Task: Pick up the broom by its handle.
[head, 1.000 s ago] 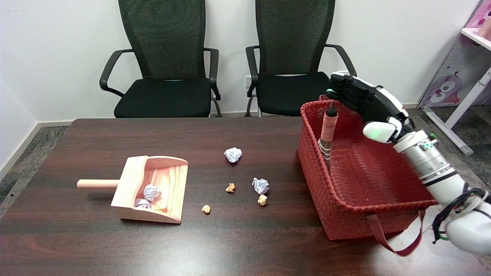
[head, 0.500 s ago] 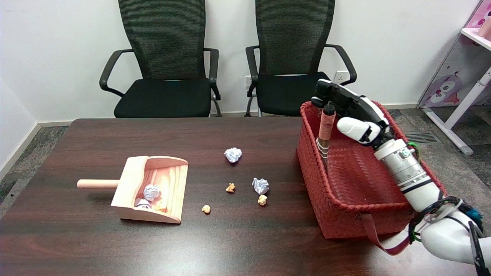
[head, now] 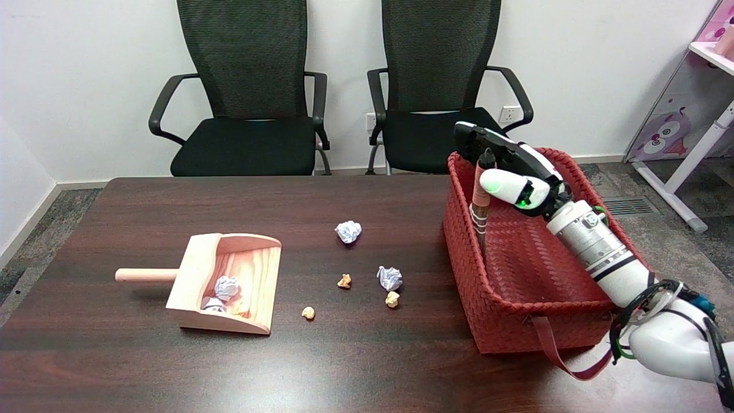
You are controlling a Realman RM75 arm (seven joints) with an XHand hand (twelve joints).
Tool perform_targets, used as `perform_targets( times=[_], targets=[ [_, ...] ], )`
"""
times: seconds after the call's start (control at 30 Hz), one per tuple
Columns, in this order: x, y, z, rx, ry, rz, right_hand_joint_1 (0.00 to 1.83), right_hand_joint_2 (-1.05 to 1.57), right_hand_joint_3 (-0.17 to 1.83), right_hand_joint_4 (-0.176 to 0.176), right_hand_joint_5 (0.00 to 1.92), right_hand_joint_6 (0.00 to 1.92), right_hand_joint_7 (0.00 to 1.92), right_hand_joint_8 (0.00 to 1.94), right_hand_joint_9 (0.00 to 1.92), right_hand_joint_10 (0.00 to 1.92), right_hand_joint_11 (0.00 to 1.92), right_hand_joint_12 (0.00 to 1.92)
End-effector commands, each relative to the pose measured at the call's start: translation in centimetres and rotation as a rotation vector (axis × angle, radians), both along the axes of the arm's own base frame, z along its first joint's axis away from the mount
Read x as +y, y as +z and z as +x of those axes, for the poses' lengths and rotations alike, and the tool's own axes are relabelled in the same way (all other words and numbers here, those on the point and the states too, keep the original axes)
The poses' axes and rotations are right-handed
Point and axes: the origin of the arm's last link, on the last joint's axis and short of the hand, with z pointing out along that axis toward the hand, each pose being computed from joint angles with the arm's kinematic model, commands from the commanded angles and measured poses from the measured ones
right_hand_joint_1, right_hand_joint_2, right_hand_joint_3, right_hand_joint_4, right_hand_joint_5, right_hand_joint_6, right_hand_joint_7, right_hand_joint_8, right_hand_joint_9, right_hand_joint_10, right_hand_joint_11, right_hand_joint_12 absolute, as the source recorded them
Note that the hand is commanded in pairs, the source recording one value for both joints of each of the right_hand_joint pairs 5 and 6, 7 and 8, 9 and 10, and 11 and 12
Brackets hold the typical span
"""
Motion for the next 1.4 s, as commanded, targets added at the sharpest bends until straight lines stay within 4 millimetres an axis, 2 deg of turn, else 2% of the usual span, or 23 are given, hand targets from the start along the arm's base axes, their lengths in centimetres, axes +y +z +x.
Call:
perform_targets(
  times=[0.03, 0.5, 0.7, 0.97, 1.27, 1.4],
  targets=[
    [-0.2, -0.1, 1.3, 0.069, -0.107, 0.045, 0.91, 0.20, 0.73, -0.176, 0.17, 0.17, 0.17, 0.17, 0.14, 0.14, 0.08, 0.08],
    [0.1, -0.4, 1.5, 0.068, -0.129, 0.047, 0.94, 0.26, 0.66, -0.176, 0.16, 0.16, 0.16, 0.16, 0.14, 0.14, 0.07, 0.07],
    [-0.2, -0.8, 1.9, 0.082, -0.121, 0.055, 0.99, 0.28, 0.60, -0.176, 0.17, 0.17, 0.17, 0.17, 0.24, 0.24, 0.15, 0.15],
    [-0.7, -1.0, 2.3, 0.116, -0.118, 0.058, 1.05, 0.39, 0.54, -0.176, 0.20, 0.20, 0.20, 0.20, 0.47, 0.47, 0.49, 0.49],
    [-0.8, -1.3, 2.3, 0.117, -0.119, 0.067, 1.08, 0.44, 0.74, -0.176, 0.27, 0.27, 0.27, 0.27, 0.62, 0.62, 0.72, 0.72],
    [-0.7, -1.4, 2.3, 0.116, -0.115, 0.071, 1.09, 0.46, 0.79, -0.176, 0.30, 0.30, 0.30, 0.30, 0.88, 0.88, 1.16, 1.16]
  ],
)
